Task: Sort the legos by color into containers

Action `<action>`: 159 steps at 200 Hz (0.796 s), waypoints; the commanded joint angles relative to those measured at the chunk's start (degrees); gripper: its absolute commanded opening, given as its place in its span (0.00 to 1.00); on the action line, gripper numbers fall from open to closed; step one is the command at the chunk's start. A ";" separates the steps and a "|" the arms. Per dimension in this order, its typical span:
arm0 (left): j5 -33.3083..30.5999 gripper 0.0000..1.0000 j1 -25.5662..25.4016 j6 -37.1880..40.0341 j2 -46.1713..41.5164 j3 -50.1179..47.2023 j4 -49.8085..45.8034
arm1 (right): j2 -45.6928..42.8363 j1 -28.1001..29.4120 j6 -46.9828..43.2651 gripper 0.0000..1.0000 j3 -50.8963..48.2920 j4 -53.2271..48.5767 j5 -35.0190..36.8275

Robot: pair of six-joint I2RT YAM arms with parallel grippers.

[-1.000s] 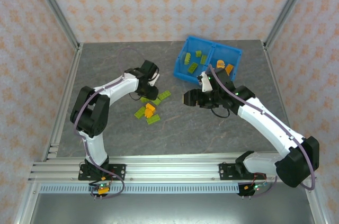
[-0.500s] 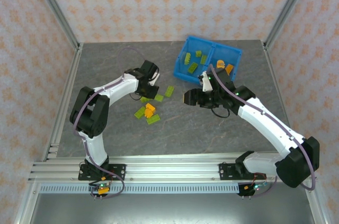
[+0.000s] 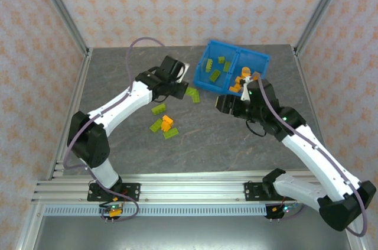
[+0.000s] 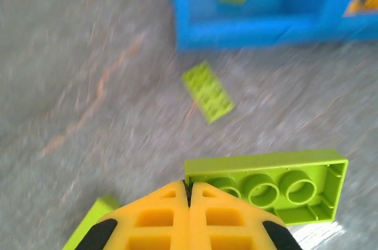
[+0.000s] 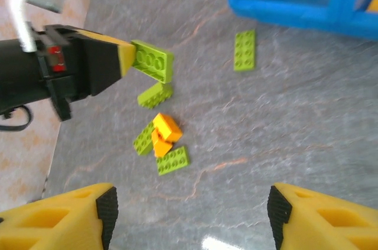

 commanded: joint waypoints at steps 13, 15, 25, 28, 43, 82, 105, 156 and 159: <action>-10.23 0.00 -4.44 2.21 10.93 18.76 4.23 | -6.40 -0.03 3.66 0.72 -2.79 -0.66 12.45; -10.79 0.00 -4.50 2.38 11.42 19.98 4.48 | -6.70 0.01 3.78 0.72 -2.88 -0.90 12.55; -15.17 0.00 -4.66 4.15 17.68 25.81 5.56 | -8.14 -0.06 4.13 0.72 -3.07 -1.78 13.30; -17.27 0.00 -4.65 4.95 19.13 27.27 5.81 | -8.54 -0.05 4.21 0.72 -3.08 -1.99 13.39; -28.20 0.00 -4.41 8.67 27.75 37.34 6.66 | -10.45 -0.05 4.70 0.72 -3.42 -3.70 14.15; -27.87 0.00 -3.32 9.98 46.12 62.60 2.91 | -14.49 -0.06 5.57 0.73 -3.75 -6.35 15.43; -26.87 0.04 -3.42 10.53 52.65 71.15 1.86 | -14.86 -0.02 5.45 0.74 -2.21 -7.70 15.42; -23.68 0.44 -3.57 9.65 52.66 70.03 2.16 | -11.45 0.01 7.34 0.74 -0.18 -7.43 14.98; -23.20 0.45 -3.59 9.54 52.35 70.00 2.02 | -11.10 -0.02 7.61 0.74 -0.30 -7.13 14.99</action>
